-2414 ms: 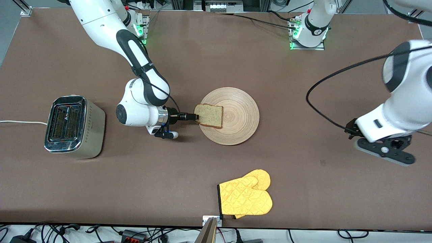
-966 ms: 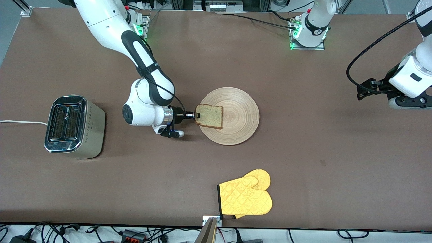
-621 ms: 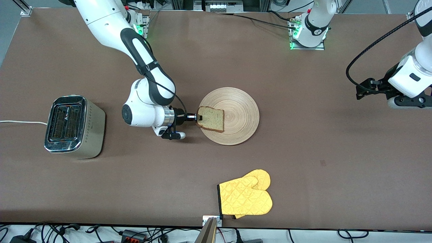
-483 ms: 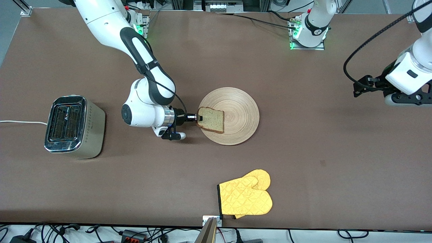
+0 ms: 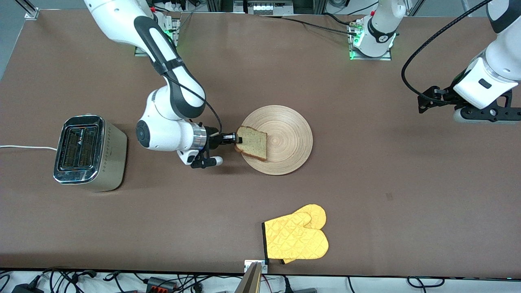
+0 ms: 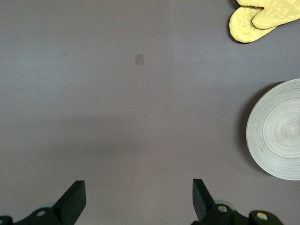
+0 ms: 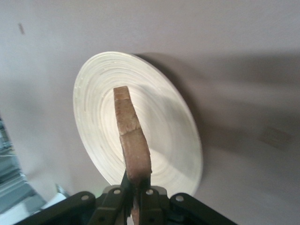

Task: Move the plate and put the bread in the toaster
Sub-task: 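Lift the bread slice and carry it to the toaster with the right gripper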

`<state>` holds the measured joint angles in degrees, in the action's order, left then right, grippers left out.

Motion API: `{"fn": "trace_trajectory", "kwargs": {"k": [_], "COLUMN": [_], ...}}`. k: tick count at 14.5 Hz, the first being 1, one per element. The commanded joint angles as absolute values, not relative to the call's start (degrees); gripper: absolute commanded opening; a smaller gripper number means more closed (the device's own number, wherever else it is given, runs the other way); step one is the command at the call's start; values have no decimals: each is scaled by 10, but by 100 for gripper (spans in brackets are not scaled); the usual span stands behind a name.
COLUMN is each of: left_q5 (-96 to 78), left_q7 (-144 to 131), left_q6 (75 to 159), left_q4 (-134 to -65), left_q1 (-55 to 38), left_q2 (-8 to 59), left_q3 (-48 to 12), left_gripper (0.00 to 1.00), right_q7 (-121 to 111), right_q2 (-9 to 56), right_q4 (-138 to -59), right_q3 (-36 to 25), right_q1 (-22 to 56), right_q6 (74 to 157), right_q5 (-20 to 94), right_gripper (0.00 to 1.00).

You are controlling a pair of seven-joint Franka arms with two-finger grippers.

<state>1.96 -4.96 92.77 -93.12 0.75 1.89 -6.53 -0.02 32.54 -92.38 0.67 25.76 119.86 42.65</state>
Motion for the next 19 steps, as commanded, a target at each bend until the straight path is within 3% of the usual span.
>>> {"fn": "trace_trajectory", "kwargs": {"k": [1,5,10,16,19], "left_q5": [7,-1,0,3,6], "left_q7": [-40,-6,-13,-9,-9], "left_q6": [937,952,939,898,901], "left_q4": [-945,-953,-947,-936,-933], "left_q1": [-23,-15,-14,12,16], "left_q2": [7,8,12,26,22], "left_q3": [-26,-26,-26,-27,-27], "left_gripper": [100,100,100,100,100], "right_q7": [86,130,120,60,32], "right_q2": [320,315,281,259,253], "right_q4": [-855,-824,-803,-802,-763], "right_q3": [-8,-22,-85,-189,-226], "right_q1": [251,250,248,250,248], "right_q6": [1131,1081,987,868,831], "right_q5": [305,182,78,63,47], "right_gripper": [0,0,0,0,0]}}
